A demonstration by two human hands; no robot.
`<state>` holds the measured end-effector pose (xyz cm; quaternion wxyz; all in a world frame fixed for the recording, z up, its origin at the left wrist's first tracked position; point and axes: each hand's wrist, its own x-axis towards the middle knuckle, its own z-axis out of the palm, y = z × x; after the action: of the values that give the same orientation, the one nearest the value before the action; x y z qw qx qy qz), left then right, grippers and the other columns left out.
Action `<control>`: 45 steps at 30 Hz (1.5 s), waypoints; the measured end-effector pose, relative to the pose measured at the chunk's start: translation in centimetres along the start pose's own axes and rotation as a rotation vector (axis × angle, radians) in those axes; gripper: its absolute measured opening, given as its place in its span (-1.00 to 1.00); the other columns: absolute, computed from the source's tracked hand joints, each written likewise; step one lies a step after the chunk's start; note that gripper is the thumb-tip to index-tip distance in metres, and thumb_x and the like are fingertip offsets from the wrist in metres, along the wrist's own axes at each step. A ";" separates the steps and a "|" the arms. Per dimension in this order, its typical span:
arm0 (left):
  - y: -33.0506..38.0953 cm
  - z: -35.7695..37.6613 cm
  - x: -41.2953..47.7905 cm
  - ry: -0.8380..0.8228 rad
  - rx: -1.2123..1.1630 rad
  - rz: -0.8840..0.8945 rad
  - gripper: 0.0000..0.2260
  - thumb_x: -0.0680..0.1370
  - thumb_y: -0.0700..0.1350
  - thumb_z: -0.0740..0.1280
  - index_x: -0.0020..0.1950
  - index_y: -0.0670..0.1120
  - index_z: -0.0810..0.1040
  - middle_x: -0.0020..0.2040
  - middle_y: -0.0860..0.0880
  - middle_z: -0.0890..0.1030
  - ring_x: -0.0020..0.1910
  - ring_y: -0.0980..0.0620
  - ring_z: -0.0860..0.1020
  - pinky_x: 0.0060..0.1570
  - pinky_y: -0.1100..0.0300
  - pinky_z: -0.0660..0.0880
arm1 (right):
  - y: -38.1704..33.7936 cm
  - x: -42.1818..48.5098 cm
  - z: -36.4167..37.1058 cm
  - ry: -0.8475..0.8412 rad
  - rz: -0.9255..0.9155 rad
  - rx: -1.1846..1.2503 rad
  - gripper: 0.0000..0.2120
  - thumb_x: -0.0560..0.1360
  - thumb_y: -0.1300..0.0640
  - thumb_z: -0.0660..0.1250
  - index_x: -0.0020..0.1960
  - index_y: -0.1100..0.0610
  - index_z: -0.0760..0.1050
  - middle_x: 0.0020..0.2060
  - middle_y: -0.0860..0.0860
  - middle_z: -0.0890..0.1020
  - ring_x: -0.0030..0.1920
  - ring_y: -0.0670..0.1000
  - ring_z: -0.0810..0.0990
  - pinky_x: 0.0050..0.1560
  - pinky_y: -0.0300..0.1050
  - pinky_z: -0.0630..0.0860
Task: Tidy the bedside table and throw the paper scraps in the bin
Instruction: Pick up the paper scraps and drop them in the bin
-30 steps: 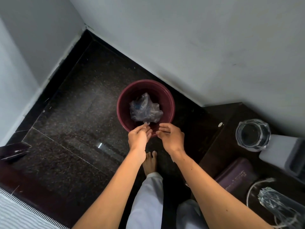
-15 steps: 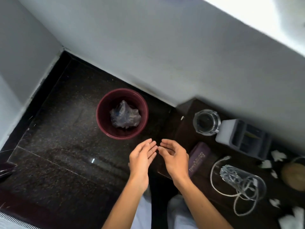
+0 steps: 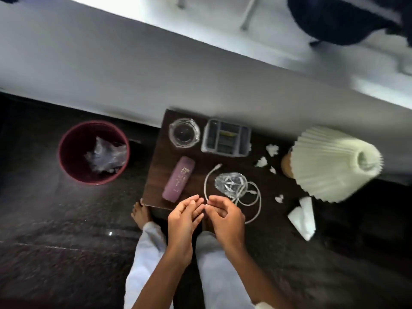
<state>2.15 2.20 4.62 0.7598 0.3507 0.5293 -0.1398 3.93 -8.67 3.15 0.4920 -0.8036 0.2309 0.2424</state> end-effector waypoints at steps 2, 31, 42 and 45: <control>-2.0 1.8 -0.6 -0.015 0.051 -0.024 -0.81 0.69 -0.22 0.23 0.19 -0.15 0.62 0.08 -0.15 0.74 0.08 -0.04 0.72 0.07 0.14 0.59 | 1.5 -0.2 -2.6 0.040 0.027 0.021 -0.78 0.49 0.31 0.47 0.12 0.15 0.65 -0.07 -0.03 0.74 -0.09 -0.20 0.72 0.05 -0.24 0.65; -13.3 16.1 5.9 -0.159 0.481 0.007 -0.81 0.69 -0.16 0.23 0.16 0.02 0.62 0.12 -0.01 0.69 0.14 0.04 0.66 0.06 0.22 0.57 | 13.2 12.0 -16.2 0.358 -0.047 -0.376 -0.67 0.56 0.24 0.41 0.31 0.18 0.55 0.23 0.12 0.56 0.07 0.12 0.65 0.18 0.07 0.58; -12.7 14.0 3.9 -0.121 0.418 0.045 -0.80 0.69 -0.16 0.24 0.12 0.08 0.63 0.15 -0.01 0.70 0.15 0.06 0.67 0.20 0.14 0.60 | 11.0 10.7 -14.9 0.171 0.099 -0.033 -0.86 0.55 0.09 0.44 0.11 -0.01 0.63 -0.04 -0.14 0.70 -0.04 -0.17 0.68 -0.02 -0.27 0.58; -12.4 12.6 2.9 -0.072 0.326 0.015 -0.80 0.69 -0.18 0.24 0.17 0.00 0.64 0.14 -0.05 0.72 0.13 0.04 0.70 0.19 0.12 0.61 | 9.6 7.9 -14.8 0.106 0.064 0.085 -0.86 0.56 0.10 0.44 0.11 -0.05 0.62 -0.03 -0.15 0.71 -0.01 -0.21 0.68 -0.02 -0.32 0.58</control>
<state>5.01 -14.77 -0.29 0.7124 0.4681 0.4694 -0.2305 6.60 -26.99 -2.37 0.5047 -0.7860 0.2924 0.2049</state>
